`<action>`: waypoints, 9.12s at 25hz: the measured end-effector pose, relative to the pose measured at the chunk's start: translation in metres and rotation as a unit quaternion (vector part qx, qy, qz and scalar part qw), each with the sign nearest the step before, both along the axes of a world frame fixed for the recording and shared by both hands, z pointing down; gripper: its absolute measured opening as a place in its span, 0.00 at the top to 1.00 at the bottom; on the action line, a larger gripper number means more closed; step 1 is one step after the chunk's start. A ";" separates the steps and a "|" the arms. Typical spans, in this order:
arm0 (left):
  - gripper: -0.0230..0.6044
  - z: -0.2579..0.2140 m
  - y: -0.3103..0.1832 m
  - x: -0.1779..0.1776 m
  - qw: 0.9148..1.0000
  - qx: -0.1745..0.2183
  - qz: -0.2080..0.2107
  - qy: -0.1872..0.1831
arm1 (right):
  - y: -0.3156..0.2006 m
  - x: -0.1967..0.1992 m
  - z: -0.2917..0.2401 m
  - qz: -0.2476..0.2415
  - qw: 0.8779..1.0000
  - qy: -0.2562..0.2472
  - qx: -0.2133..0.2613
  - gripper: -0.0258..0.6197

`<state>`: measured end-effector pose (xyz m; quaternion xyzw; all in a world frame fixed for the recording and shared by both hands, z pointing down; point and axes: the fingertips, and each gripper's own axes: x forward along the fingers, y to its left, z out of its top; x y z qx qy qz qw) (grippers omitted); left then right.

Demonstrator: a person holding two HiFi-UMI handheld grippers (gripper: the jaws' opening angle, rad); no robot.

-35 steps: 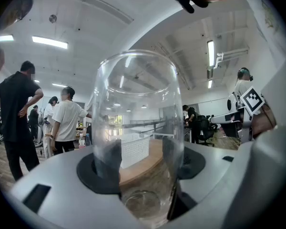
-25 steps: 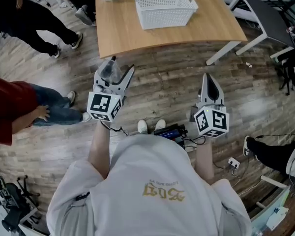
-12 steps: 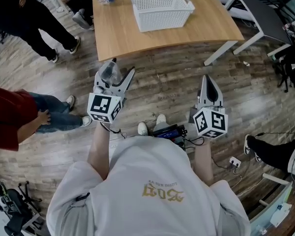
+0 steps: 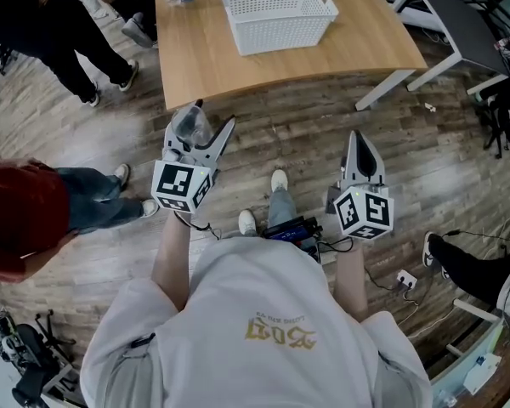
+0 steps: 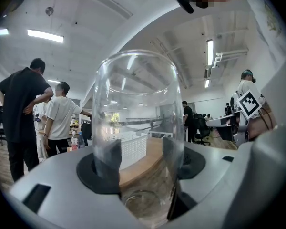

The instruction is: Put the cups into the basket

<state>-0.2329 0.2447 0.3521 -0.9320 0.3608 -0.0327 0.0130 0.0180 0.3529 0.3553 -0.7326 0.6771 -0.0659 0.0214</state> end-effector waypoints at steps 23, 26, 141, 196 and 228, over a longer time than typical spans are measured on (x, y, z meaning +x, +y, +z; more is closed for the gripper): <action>0.50 0.001 -0.111 0.091 0.999 -0.006 -0.052 -0.002 | -0.157 0.082 -0.005 -0.072 0.997 -0.003 0.009 0.95; 0.49 -0.002 -0.116 0.096 0.998 -0.004 -0.063 -0.003 | -0.169 0.088 -0.003 -0.086 0.996 -0.006 0.008 0.95; 0.49 0.042 -0.462 0.267 0.996 -0.044 0.072 -0.035 | -0.570 0.089 0.030 -0.240 0.969 -0.012 -0.056 0.95; 0.49 0.199 -0.482 0.303 0.958 -0.174 0.136 -0.181 | -0.601 0.047 0.161 -0.339 0.900 0.017 -0.272 0.95; 0.49 0.287 -0.483 0.281 0.923 -0.231 0.138 -0.275 | -0.583 0.037 0.205 -0.369 0.851 0.027 -0.372 0.94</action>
